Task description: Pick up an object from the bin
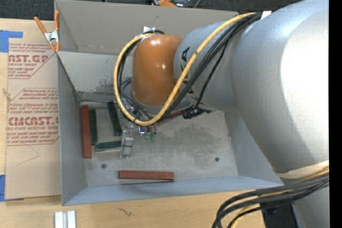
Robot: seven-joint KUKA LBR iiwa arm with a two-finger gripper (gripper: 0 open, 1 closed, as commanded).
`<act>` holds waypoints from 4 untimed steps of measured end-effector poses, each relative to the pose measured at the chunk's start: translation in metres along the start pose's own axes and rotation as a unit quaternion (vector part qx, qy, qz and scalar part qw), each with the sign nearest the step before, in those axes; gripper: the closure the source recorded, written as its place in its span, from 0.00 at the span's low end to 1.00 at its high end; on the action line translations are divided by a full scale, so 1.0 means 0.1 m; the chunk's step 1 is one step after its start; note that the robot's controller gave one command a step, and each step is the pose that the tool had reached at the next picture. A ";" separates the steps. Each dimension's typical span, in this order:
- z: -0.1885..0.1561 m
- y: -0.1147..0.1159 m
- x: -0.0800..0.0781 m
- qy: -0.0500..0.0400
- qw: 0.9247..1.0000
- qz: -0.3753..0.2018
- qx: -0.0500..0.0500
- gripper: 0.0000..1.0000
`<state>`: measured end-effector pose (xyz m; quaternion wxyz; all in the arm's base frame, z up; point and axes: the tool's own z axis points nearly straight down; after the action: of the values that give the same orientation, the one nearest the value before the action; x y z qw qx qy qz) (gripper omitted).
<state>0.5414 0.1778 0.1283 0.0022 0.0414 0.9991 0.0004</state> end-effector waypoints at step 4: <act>-0.37 -0.05 0.46 0.004 0.992 0.129 0.001 1.00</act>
Offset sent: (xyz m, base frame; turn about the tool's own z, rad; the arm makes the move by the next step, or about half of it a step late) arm -0.0246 0.0232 -0.0583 0.1285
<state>0.4954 0.1766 0.1653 -0.0018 0.1695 0.9855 -0.0006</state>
